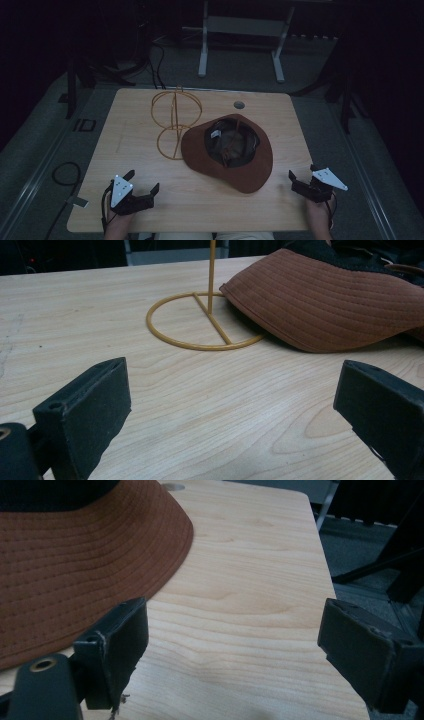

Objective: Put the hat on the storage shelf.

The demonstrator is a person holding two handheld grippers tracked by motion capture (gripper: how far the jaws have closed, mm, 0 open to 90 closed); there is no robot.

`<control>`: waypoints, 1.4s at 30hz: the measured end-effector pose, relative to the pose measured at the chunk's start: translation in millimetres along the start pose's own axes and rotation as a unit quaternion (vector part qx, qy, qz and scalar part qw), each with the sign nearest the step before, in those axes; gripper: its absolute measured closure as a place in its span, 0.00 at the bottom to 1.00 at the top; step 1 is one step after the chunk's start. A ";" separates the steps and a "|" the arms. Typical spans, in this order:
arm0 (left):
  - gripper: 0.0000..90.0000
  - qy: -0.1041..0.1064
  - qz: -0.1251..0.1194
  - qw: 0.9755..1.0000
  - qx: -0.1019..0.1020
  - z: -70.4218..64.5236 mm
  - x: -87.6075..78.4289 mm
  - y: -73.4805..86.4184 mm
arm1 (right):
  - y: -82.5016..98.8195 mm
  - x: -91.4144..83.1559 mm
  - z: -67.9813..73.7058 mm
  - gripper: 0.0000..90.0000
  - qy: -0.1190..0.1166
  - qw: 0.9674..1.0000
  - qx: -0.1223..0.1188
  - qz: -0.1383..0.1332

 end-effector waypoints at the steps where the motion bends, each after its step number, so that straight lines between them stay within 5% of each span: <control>1: 0.03 0.001 0.000 1.000 0.000 0.2 -0.2 0.1 | 0.4 0.2 -0.1 0.14 0.000 1.000 0.002 0.002; 11: 0.03 0.000 0.002 1.000 -0.001 0.3 -0.5 0.2 | 3.1 2.8 2.9 0.14 -0.004 1.000 -0.007 0.023; 19: 0.03 0.000 0.003 1.000 -0.002 0.3 -0.5 0.1 | 3.1 6.3 17.8 0.15 -0.043 0.997 -0.021 0.064; 22: 0.03 0.002 0.004 1.000 0.001 -1.9 0.3 0.4 | -6.4 3.2 33.3 0.15 -0.052 0.995 -0.039 0.070; 31: 0.03 0.013 0.011 1.000 0.007 -8.6 0.2 0.3 | -44.6 -3.0 65.1 0.14 -0.125 0.990 -0.026 0.063; 35: 0.03 0.015 0.015 1.000 0.011 -10.8 0.4 1.4 | -60.3 0.9 69.9 0.13 -0.126 0.990 -0.033 0.057; 36: 0.03 0.016 0.013 0.999 0.026 -14.7 -0.7 0.3 | -70.9 5.4 72.0 0.13 -0.128 0.990 -0.032 0.053; 42: 0.03 0.024 0.004 1.000 0.019 -19.0 -1.3 -1.6 | -94.7 19.4 76.6 0.13 -0.133 0.989 -0.042 0.045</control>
Point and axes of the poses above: each handheld gripper's, and its own axes: x roughly forward along the jaws, y roughly out of its underside, z roughly to its left, the point moved 7 cm from there along x, roughly forward along the jaws, and after that the axes turned 1 degree about x, right-handed, at the moved point
